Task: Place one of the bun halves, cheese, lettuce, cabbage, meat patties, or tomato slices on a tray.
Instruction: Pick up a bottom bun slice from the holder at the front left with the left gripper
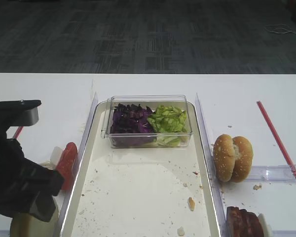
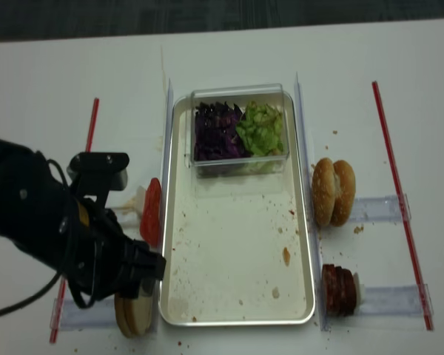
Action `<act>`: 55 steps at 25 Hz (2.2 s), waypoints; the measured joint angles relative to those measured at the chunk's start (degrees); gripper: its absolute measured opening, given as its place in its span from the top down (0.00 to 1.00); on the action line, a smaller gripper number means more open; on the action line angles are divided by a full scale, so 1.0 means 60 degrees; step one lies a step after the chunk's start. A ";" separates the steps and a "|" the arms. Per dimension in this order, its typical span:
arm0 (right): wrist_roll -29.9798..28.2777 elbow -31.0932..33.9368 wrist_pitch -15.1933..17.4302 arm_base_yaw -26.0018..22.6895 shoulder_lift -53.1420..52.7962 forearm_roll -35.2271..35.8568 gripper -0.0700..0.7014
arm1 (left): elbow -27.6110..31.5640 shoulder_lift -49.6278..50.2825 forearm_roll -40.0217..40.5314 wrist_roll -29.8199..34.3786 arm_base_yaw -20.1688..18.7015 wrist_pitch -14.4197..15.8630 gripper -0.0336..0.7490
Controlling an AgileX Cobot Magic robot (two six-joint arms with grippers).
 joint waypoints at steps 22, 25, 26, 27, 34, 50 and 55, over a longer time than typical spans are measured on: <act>0.0000 0.0000 0.0000 0.0000 0.0000 0.0000 0.29 | -0.0043 0.0593 -0.0457 0.0000 0.0000 -0.0346 0.40; 0.0000 0.0000 0.0000 0.0000 0.0000 0.0000 0.29 | -0.0043 0.0593 -0.0457 0.0000 0.0000 -0.0346 0.40; 0.0000 0.0000 0.0000 0.0000 0.0000 0.0000 0.29 | -0.0043 0.0593 -0.0457 0.0000 0.0000 -0.0346 0.40; 0.0000 0.0000 0.0000 0.0000 0.0000 0.0000 0.29 | -0.0043 0.0593 -0.0457 0.0000 0.0000 -0.0346 0.40; 0.0000 0.0000 0.0000 0.0000 0.0000 0.0000 0.29 | -0.0043 0.0593 -0.0409 0.0000 0.0000 -0.0310 0.40; 0.0000 0.0000 0.0000 0.0000 0.0000 0.0000 0.29 | -0.0467 0.0593 -0.0048 0.0000 0.0000 0.0083 0.40; 0.0000 0.0000 0.0000 0.0000 0.0000 0.0000 0.29 | -0.0467 0.0593 0.0072 -0.0116 0.0000 0.0106 0.40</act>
